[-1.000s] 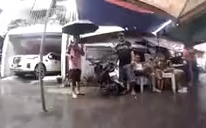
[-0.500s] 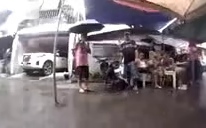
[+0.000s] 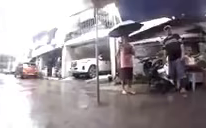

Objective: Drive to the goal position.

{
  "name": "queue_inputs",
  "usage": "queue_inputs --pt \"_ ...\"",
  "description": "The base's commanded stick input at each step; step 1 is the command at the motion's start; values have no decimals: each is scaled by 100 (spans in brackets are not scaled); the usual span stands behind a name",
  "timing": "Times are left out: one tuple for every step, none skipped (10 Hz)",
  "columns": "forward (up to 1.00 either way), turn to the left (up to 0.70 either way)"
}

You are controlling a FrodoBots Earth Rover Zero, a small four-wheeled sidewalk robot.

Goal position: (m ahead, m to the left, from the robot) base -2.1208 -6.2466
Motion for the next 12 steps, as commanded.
queue_inputs --pt "0 0" --pt "0 0" --pt "0 0" --pt "0 0" --pt "0 0" --pt "0 0" --pt "0 -29" --pt "0 -99" --pt "0 -99" --pt "0 -99" --pt "0 -99" --pt "0 -99"
